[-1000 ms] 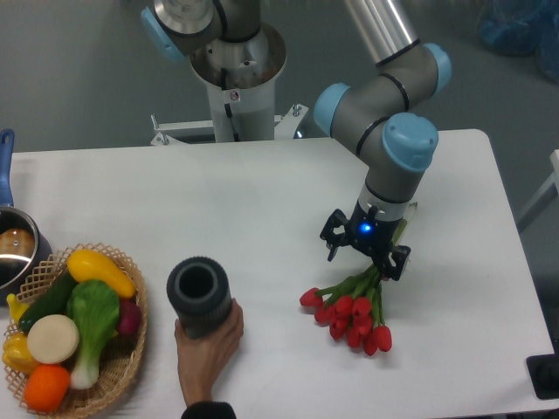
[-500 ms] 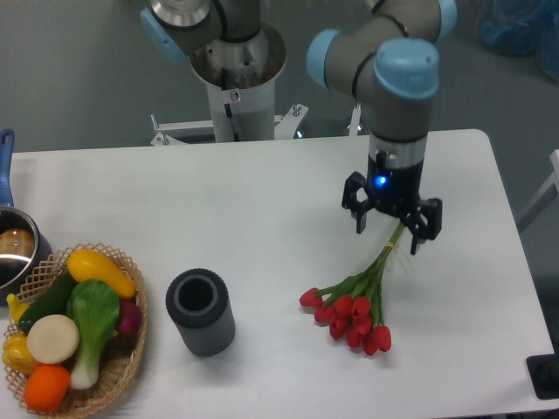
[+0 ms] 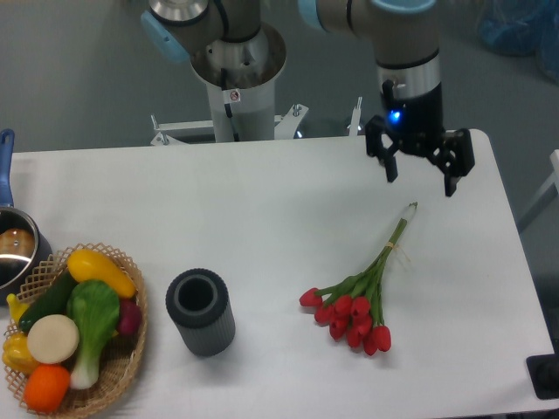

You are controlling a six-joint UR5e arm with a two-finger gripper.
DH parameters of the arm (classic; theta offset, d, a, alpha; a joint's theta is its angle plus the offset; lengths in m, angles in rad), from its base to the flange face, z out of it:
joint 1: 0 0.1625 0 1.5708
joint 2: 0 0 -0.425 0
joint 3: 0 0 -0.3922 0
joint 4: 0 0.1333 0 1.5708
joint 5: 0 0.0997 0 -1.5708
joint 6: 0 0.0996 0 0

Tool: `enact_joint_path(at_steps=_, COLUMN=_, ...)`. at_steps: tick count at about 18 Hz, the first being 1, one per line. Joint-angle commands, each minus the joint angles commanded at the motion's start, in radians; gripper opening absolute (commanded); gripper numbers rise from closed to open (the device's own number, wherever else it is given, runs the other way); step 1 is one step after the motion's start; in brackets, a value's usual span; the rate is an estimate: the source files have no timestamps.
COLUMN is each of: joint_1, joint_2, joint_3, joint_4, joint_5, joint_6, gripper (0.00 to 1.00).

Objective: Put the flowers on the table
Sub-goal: 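Raise the open gripper up away from the laid tulips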

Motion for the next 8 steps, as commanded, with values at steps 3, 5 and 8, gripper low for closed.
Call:
enact_joint_path(at_steps=3, joint_1=0.051, joint_2=0.028, joint_3=-0.021, joint_4=-0.016, joint_5=-0.011, joint_6=0.076, gripper=1.0)
enact_joint_path(at_steps=5, joint_1=0.054, joint_2=0.031, joint_3=-0.028, joint_4=-0.016, joint_5=-0.012, joint_6=0.076, gripper=1.0)
enact_joint_path(at_steps=8, joint_1=0.054, joint_2=0.031, joint_3=-0.028, joint_4=-0.016, joint_5=-0.014, joint_6=0.076, gripper=1.0)
